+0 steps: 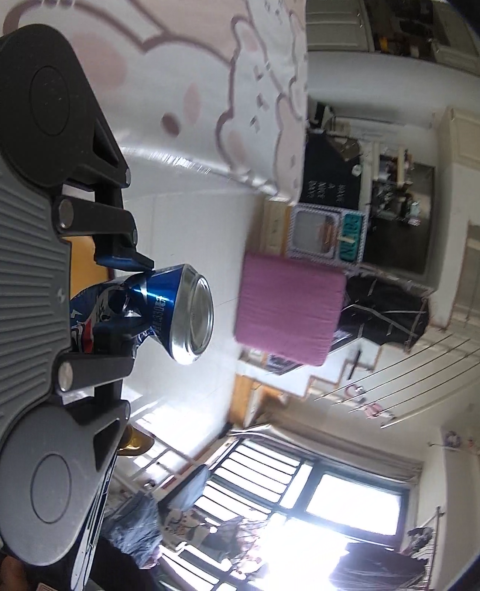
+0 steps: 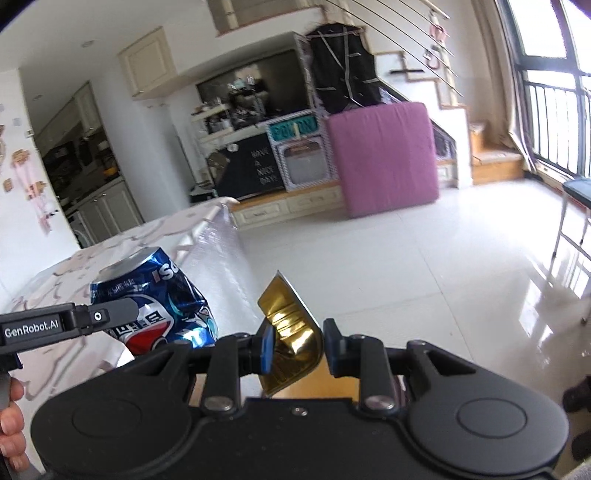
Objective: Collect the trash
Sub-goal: 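Carry the blue can and gold wrapper with both tools over the wastebasket, then open the left tool dropping the can while the right tool drops the wrapper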
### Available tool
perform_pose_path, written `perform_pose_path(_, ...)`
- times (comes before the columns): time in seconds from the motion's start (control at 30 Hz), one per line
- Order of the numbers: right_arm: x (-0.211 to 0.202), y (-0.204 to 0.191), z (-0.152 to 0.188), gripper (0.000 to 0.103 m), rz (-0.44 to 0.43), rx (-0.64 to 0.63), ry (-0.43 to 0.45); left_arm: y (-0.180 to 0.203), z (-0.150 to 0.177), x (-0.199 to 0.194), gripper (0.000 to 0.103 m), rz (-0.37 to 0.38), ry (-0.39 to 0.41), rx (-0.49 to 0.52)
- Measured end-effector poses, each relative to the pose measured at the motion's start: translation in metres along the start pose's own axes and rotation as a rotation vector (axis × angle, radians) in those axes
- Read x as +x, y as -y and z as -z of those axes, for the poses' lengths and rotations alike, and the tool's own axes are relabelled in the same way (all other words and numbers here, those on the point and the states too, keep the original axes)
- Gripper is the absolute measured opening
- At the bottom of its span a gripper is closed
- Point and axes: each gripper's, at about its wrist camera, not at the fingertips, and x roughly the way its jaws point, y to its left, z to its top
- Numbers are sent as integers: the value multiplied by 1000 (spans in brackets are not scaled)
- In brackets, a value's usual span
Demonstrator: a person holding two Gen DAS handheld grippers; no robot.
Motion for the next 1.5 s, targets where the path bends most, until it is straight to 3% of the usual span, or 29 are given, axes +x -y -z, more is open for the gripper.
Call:
perform_pose_path(0.6,63,91,34,28,106,100,-168,-7,29,142,26,-51,-193,-25)
perform_pose_path(0.73,85,100,39,28,94,106,-215,0,42,184,26,-62,-249,44)
perform_pose_path(0.87,110,98,45,28,64,105,-263,0,55,227,26,-69,-316,92)
perform_pose_path(1.1,153,96,48,28,20,126,-321,-7,68,271,26,-94,-363,131)
perform_pose_path(1.5,224,85,42,28,-28,177,-389,-35,103,298,26,-112,-493,193)
